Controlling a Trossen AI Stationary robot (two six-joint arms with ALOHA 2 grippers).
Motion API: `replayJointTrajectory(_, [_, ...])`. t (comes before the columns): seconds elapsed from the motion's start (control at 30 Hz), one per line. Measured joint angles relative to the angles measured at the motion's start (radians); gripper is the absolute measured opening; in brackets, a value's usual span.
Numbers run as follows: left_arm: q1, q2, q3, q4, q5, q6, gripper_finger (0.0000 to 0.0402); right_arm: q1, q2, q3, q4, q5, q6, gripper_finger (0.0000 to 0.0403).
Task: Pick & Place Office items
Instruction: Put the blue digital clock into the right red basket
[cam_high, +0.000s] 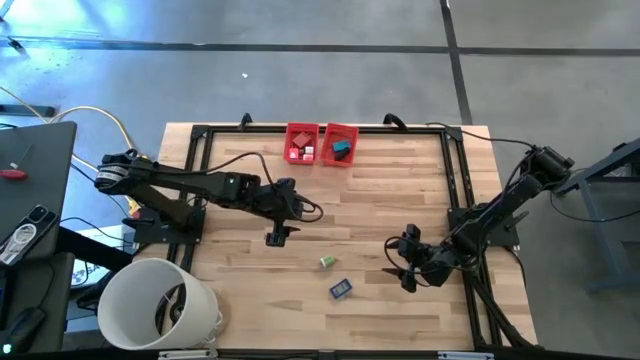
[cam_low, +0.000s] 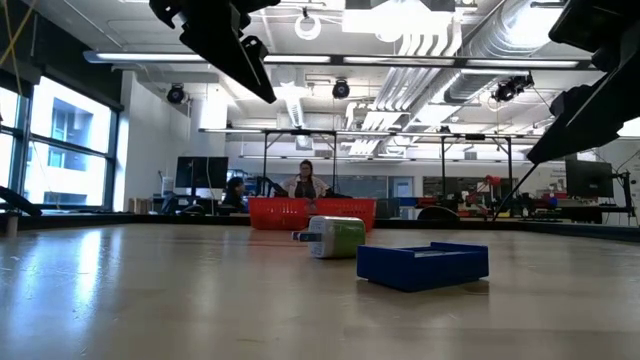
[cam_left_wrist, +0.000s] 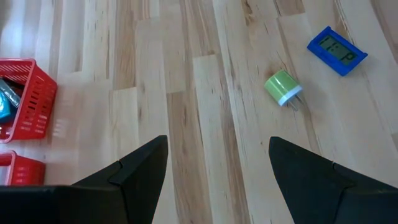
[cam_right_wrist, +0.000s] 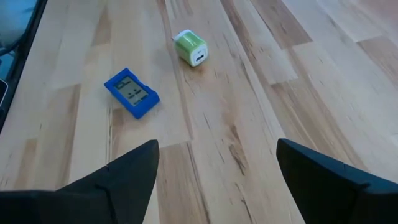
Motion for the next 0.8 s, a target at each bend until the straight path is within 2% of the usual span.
replayJointTrajectory(0.6, [-0.003, 0.0, 0.0, 0.027, 0.001, -0.053, 0.0271, 0.0, 0.001, 0.0, 0.0, 0.01, -0.001, 0.0313])
replayJointTrajectory(0.8, [-0.003, 0.0, 0.0, 0.027, 0.001, -0.055, 0.0271, 0.0, 0.002, 0.0, 0.005, 0.007, -0.046, 0.0313])
